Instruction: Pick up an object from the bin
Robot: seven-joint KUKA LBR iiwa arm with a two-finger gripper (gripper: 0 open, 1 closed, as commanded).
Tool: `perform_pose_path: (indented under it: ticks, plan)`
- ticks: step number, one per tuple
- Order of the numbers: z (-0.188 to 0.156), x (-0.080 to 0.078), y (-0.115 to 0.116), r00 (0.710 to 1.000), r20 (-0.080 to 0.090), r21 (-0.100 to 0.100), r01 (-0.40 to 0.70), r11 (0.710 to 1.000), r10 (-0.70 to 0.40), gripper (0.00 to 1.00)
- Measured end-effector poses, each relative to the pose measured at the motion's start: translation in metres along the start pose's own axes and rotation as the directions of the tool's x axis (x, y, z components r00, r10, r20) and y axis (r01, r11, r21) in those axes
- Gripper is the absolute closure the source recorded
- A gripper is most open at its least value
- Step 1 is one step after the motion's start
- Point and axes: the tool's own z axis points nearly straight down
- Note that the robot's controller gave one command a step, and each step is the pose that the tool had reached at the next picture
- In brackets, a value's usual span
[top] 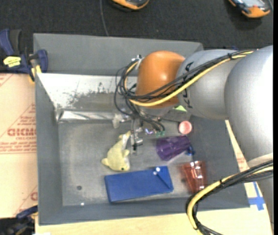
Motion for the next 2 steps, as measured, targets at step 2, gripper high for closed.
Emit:
perform_pose_path:
  ticks: [2]
  plan:
    - [-0.046,-0.001,0.009,0.998,-0.002,-0.002,-0.068,0.998,0.068,0.0]
